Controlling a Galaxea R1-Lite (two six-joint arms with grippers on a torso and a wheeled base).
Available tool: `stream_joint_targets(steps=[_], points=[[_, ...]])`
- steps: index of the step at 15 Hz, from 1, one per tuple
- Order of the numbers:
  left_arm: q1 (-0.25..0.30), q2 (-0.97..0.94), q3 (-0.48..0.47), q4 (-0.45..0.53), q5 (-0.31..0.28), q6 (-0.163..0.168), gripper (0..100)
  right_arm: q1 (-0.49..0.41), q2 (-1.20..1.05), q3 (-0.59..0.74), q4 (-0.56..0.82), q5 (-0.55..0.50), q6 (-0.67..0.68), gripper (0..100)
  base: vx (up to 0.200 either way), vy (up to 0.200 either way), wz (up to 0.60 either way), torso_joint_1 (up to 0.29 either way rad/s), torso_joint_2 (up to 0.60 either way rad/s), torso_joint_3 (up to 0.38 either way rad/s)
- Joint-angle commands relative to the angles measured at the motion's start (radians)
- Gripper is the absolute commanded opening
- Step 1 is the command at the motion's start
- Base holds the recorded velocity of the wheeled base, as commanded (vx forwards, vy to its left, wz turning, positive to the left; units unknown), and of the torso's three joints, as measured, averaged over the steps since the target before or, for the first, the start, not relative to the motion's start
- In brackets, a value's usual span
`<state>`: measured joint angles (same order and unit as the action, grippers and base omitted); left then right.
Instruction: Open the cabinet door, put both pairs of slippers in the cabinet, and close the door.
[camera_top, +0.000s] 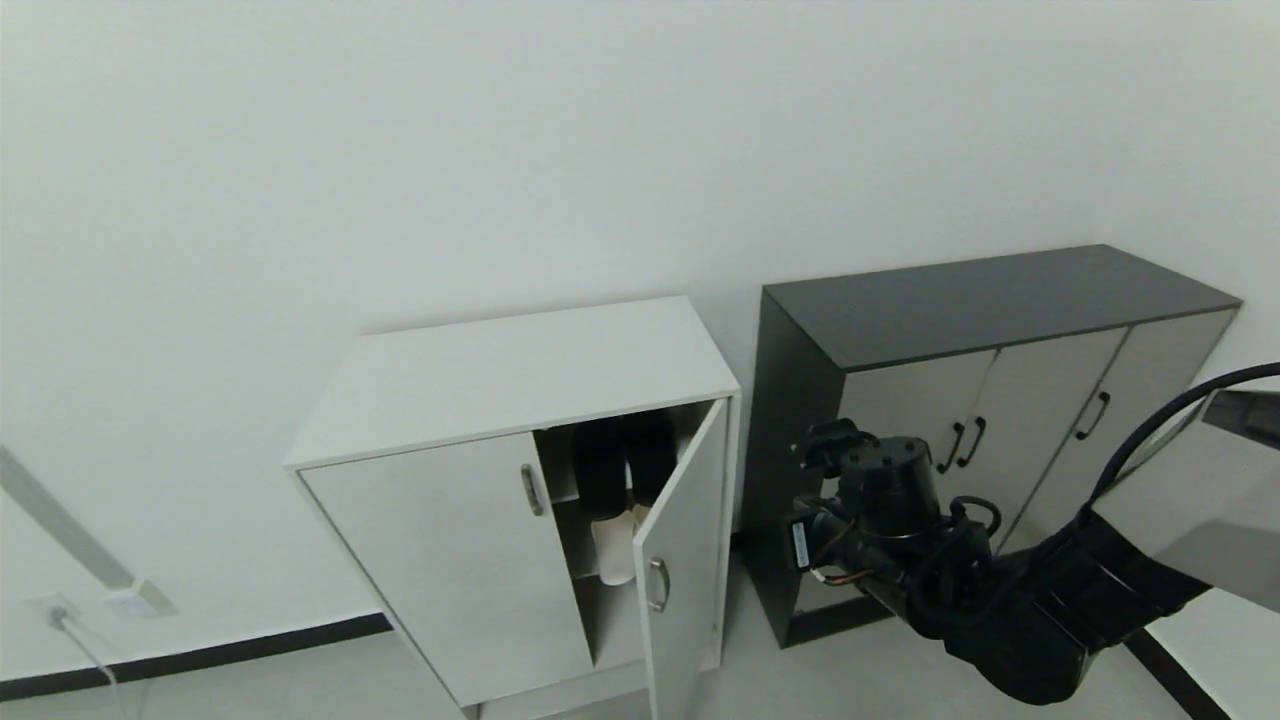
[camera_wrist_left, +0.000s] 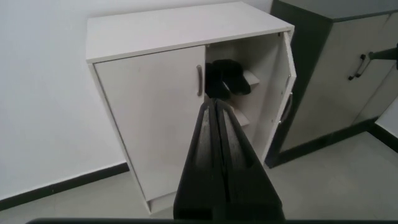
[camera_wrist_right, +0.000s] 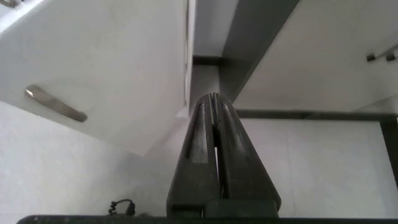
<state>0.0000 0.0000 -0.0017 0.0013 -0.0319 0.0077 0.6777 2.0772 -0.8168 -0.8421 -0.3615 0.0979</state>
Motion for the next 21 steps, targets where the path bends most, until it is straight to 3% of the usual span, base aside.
stream_joint_targets(steps=[1, 3, 12, 18, 21], points=[[-0.002, 0.0, 0.0, 0.0, 0.0, 0.0, 0, 0.003, 0.0, 0.005, 0.0, 0.007, 0.0, 0, 0.0, 0.0, 0.6, 0.012, 0.0, -0.002], [0.0, 0.0, 0.0, -0.001, 0.0, 0.0, 0, 0.002, 0.0, 0.015, -0.012, 0.026, 0.0, 0, 0.0, 0.0, 0.6, 0.005, 0.0, 0.005], [0.0, 0.0, 0.0, 0.0, 0.006, -0.002, 0, -0.001, -0.014, 0.047, -0.038, 0.019, -0.038, 0, 0.0, 0.0, 0.0, 0.0, 0.0, 0.0], [-0.002, 0.0, 0.0, 0.0, 0.006, 0.0, 0, -0.047, -0.106, 0.148, -0.031, 0.021, -0.172, 0, 0.0, 0.0, 0.0, 0.0, 0.0, 0.0], [-0.002, 0.0, 0.0, 0.0, 0.006, 0.0, 0, -0.053, -0.103, 0.188, -0.026, 0.026, -0.219, 0, 0.2, 0.0, 0.0, 0.002, 0.0, 0.001]])
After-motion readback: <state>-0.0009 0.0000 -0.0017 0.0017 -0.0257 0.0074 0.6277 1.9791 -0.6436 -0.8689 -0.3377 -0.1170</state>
